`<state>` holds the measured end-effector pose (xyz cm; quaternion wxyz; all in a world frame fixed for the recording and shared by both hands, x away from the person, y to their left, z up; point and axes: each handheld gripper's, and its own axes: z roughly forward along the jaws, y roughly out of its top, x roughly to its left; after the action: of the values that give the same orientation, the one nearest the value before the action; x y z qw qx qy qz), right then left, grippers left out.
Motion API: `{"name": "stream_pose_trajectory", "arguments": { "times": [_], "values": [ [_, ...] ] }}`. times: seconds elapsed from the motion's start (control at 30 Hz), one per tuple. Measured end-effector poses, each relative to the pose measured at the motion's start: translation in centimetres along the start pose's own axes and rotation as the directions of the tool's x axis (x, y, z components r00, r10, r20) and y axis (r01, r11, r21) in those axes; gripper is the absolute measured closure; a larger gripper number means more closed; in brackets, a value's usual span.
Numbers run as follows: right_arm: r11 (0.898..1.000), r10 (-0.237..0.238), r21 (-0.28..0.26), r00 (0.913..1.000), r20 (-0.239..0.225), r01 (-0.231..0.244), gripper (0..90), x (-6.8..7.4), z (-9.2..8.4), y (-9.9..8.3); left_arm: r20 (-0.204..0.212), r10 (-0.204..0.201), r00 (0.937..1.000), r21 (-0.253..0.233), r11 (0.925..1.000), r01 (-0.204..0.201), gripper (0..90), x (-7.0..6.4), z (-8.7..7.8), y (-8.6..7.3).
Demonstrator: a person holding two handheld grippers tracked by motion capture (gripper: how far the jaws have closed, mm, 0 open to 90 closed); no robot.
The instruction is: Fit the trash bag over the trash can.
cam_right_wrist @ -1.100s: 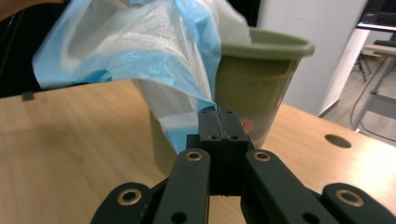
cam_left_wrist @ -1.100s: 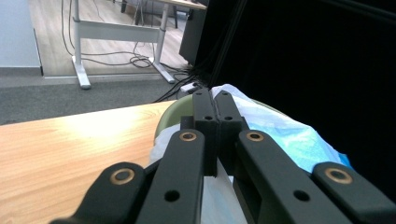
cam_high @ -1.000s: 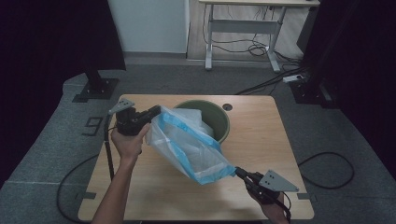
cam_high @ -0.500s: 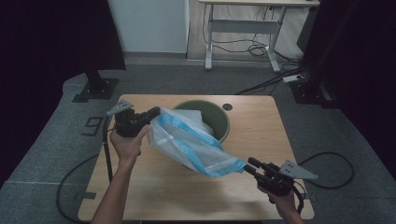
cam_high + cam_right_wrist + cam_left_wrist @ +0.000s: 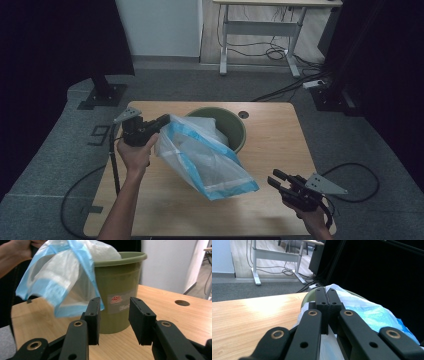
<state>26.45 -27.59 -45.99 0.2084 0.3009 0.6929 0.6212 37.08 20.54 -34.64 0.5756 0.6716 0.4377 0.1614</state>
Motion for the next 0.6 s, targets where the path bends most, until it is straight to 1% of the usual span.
{"name": "stream_pose_trajectory", "arguments": {
  "times": [0.07,0.13,0.27,0.37,0.47,0.5,0.6],
  "values": [
    [1.000,-0.005,0.001,1.0000,0.007,0.005,60.0,-0.2,0.6,0.5,0.003,0.000,1.0000,0.001,1.0000,0.000,90.0,-0.1,0.1,0.0],
    [1.000,-0.009,0.003,1.0000,0.003,0.009,59.0,-0.3,1.5,1.0,0.007,0.000,1.0000,0.004,1.0000,0.000,90.0,-0.2,0.2,0.0],
    [0.999,-0.034,0.026,0.9990,-0.030,0.035,56.2,0.3,4.0,1.9,0.011,0.004,0.9999,0.007,1.0000,-0.004,90.0,-0.4,0.4,0.0],
    [0.998,-0.044,0.052,0.9973,-0.059,0.047,54.2,0.7,6.1,2.0,0.013,0.003,0.9999,0.007,1.0000,-0.004,90.0,-0.5,0.5,0.0],
    [0.996,-0.040,0.079,0.9953,-0.089,0.047,50.5,1.1,7.9,1.9,0.015,0.005,0.9999,0.007,1.0000,-0.005,90.0,-0.5,0.5,0.0],
    [0.995,-0.041,0.087,0.9950,-0.091,0.049,49.0,1.3,8.4,1.9,0.016,0.004,0.9999,0.006,1.0000,-0.004,90.0,-0.5,0.5,0.0],
    [0.994,-0.019,0.102,0.9941,-0.107,0.030,46.1,1.8,9.6,1.6,0.018,0.005,0.9998,0.005,1.0000,-0.005,90.0,-0.6,0.5,0.0]
  ]
}}
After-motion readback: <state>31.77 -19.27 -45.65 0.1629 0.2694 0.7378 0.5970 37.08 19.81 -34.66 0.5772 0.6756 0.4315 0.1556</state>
